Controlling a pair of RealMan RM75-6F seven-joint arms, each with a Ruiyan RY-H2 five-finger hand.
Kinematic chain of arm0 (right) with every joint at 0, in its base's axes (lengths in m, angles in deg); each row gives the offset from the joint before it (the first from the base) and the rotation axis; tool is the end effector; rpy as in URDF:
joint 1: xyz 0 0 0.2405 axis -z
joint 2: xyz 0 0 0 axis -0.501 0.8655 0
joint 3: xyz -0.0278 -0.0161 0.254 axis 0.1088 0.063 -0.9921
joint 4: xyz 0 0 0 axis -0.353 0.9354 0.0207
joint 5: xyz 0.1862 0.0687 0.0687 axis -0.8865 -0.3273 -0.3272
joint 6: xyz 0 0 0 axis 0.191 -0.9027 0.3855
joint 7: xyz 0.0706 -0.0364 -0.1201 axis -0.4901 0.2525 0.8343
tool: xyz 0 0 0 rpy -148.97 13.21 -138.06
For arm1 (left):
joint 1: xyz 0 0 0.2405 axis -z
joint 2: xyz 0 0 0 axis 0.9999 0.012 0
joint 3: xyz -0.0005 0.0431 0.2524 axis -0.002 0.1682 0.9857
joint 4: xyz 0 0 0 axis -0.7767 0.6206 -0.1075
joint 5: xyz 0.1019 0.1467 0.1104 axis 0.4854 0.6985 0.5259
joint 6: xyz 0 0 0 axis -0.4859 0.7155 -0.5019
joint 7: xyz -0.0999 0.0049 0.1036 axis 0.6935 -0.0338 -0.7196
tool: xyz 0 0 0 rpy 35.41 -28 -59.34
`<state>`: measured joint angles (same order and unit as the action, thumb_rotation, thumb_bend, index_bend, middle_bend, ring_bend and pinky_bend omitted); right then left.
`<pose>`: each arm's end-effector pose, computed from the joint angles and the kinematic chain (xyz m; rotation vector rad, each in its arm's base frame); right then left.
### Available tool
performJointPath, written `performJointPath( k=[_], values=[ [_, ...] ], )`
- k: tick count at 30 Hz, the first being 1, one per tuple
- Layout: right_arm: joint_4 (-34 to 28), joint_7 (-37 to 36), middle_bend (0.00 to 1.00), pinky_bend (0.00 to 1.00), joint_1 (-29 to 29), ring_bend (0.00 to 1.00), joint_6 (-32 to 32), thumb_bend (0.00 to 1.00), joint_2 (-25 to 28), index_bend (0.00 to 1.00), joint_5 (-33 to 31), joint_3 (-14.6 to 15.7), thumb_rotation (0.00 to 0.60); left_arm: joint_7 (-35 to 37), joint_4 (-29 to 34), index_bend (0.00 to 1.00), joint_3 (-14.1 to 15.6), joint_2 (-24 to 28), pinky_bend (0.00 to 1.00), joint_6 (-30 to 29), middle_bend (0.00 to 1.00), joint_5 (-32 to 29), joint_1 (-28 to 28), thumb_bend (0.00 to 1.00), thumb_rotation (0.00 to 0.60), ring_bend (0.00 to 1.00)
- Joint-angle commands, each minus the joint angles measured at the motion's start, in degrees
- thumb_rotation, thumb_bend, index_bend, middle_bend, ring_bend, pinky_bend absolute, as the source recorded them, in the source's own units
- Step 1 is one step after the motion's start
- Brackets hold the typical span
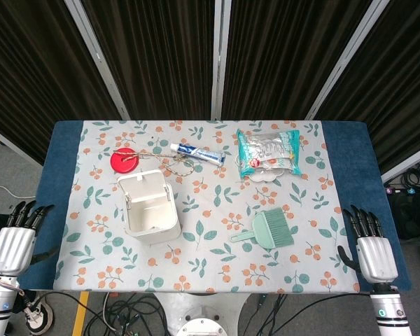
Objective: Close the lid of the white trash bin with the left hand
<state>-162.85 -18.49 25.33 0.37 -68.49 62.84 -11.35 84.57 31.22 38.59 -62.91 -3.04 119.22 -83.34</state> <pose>-0.3117 -0.1770 0.1003 1.4183 -0.9224 0.9316 -0.3171 0.1821 0.1285 -1.4500 -0.7778 -0.9369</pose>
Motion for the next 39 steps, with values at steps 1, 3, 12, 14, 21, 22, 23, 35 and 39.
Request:
performJointPath(
  k=[1, 3, 12, 14, 21, 22, 23, 35, 39],
  values=[
    [0.33, -0.25, 0.0, 0.0, 0.02, 0.0, 0.05, 0.26, -0.14, 0.0, -0.08, -0.02, 0.6, -0.17, 0.27, 0.16, -0.17, 0.17, 0.09, -0.06, 0.21, 0.06, 0.08, 0.11, 0.6, 0.08],
    [0.69, -0.55, 0.0, 0.0, 0.0, 0.0, 0.18, 0.26, -0.34, 0.0, -0.11, 0.0, 0.6, -0.05, 0.43, 0.16, -0.23, 0.28, 0.09, 0.04, 0.21, -0.04, 0.09, 0.11, 0.6, 0.08],
    [0.95, -1.0, 0.0, 0.0, 0.1, 0.0, -0.46, 0.26, -0.42, 0.0, 0.33, -0.11, 0.6, 4.85, 0.82, 0.16, -1.04, 0.39, 0.09, 1.29, 0.21, -0.57, 1.03, 0.11, 0.6, 0.08],
    [1.04, -0.77, 0.0, 0.0, 0.11, 0.0, -0.56, 0.26, -0.43, 0.0, 0.66, 0.04, 0.6, 5.4, 0.69, 0.15, -1.31, 0.39, 0.09, 1.27, 0.21, -0.65, 1.19, 0.11, 0.6, 0.08],
    [1.86, -1.48, 0.0, 0.0, -0.16, 0.0, -0.37, 0.27, -0.58, 0.0, 0.89, -0.05, 0.6, 15.74, 2.62, 0.15, -2.81, 2.83, 0.09, 4.27, 0.21, -1.3, 3.6, 0.11, 0.6, 0.08],
    [1.99, -1.53, 0.0, 0.0, -0.21, 0.0, -0.5, 0.27, -0.61, 0.0, 1.19, 0.01, 0.6, 19.41, 3.32, 0.15, -3.17, 3.53, 0.09, 5.38, 0.21, -1.55, 4.33, 0.11, 0.6, 0.08],
    [2.08, -1.53, 0.0, 0.0, -0.23, 0.0, -0.54, 0.27, -0.64, 0.0, 1.38, 0.08, 0.6, 23.83, 4.11, 0.15, -3.56, 4.3, 0.09, 6.78, 0.21, -1.97, 5.14, 0.11, 0.6, 0.08],
    [1.45, -0.58, 0.0, 0.0, -0.54, 0.0, 1.18, 0.27, -0.49, 0.0, 0.64, 0.47, 0.6, 74.07, 3.65, 0.15, -5.82, 12.84, 0.11, 28.41, 0.21, -0.56, 19.53, 0.11, 0.393, 0.08],
    [1.51, -0.45, 0.0, 0.0, -0.68, 0.0, 1.94, 0.27, -0.54, 0.0, -0.13, 0.34, 0.6, 80.37, 1.92, 0.16, -6.03, 12.3, 0.11, 31.78, 0.22, 0.07, 23.21, 0.11, 0.387, 0.08]
  ],
)
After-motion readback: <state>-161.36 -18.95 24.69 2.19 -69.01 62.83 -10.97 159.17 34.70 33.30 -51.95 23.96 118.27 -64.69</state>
